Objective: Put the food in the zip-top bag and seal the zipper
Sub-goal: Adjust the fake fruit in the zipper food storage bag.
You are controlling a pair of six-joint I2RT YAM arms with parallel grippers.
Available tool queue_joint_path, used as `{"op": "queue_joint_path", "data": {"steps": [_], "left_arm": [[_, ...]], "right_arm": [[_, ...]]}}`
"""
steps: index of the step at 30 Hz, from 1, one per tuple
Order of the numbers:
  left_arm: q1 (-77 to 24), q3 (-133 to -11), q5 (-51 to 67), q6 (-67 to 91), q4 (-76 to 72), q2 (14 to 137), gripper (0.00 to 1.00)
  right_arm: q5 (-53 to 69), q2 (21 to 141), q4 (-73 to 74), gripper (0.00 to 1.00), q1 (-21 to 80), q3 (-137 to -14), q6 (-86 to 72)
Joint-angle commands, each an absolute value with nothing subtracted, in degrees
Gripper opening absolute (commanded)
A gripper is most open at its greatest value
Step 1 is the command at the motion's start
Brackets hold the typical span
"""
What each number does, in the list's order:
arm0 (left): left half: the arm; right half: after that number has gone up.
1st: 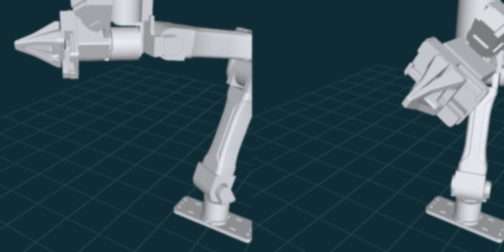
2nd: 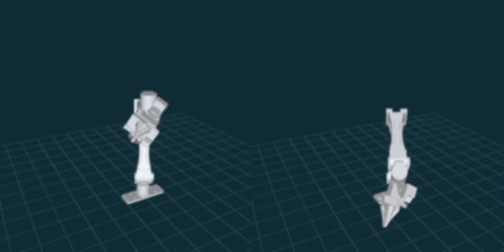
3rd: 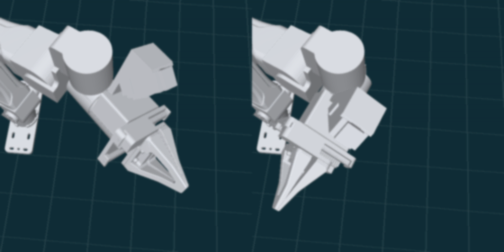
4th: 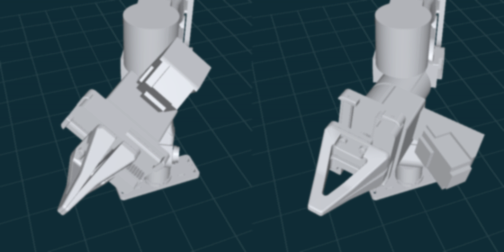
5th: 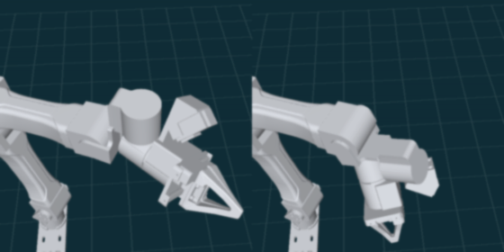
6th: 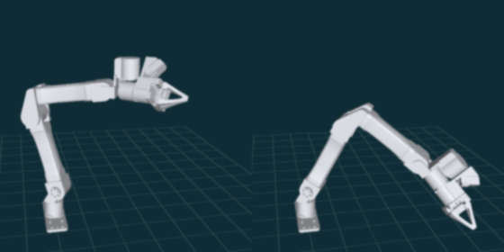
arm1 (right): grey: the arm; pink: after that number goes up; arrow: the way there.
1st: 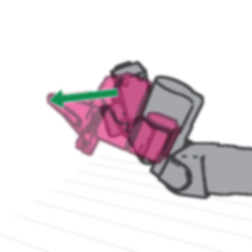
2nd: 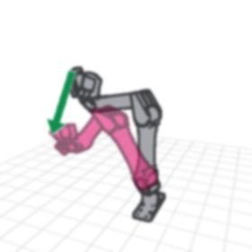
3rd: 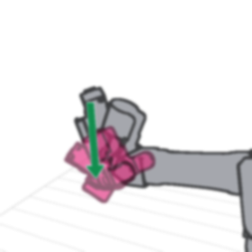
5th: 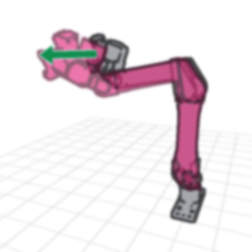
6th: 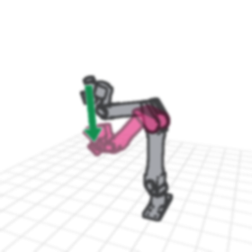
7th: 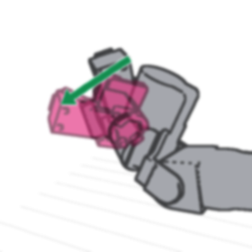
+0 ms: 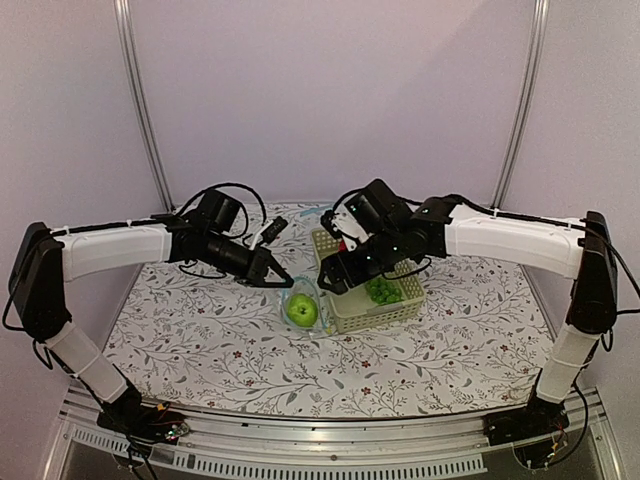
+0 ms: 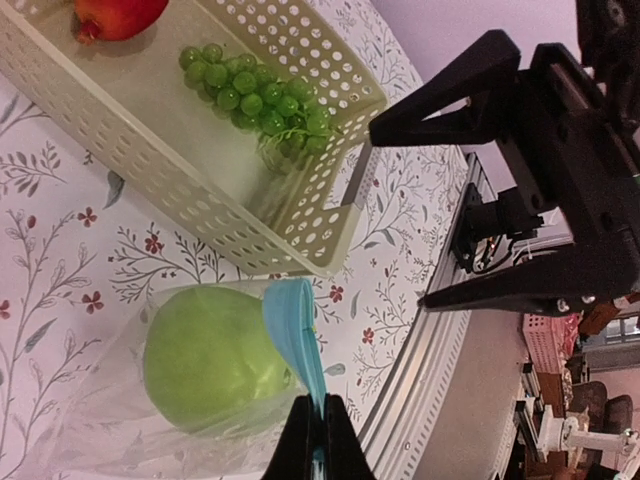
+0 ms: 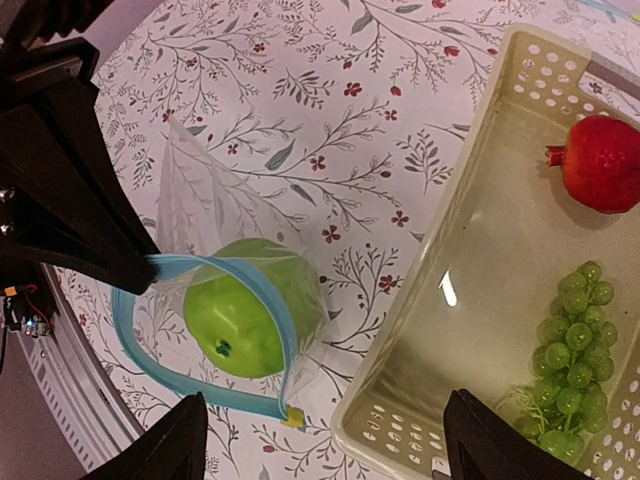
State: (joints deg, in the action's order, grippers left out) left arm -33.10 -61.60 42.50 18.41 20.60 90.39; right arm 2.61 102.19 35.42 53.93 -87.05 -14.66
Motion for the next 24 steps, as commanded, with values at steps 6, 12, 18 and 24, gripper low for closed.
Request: {"op": "queue_joint_path", "data": {"steps": [6, 12, 18, 24], "left_arm": [[-32.78, -62.15, 49.13, 15.25, 20.70, 89.03, 0.00], [-32.83, -61.82, 51.43, 15.70, 19.36, 88.73, 0.00], [-33.00, -61.00, 54.30, 18.24, 16.23, 87.42, 0.00], [-33.27, -60.82, 56.21, 20.94, 14.61, 85.98, 0.00]], "right_arm": [[11.67, 107.39, 20.05, 0.82, 56.16, -82.96, -16.37], [7.36, 110.24, 19.12, 0.81, 58.84, -82.44, -13.55], [-3.22, 113.67, 19.21, 0.79, 60.04, -82.36, -15.48], [-8.54, 115.57, 18.89, 0.78, 60.10, -82.61, -19.14]]}}
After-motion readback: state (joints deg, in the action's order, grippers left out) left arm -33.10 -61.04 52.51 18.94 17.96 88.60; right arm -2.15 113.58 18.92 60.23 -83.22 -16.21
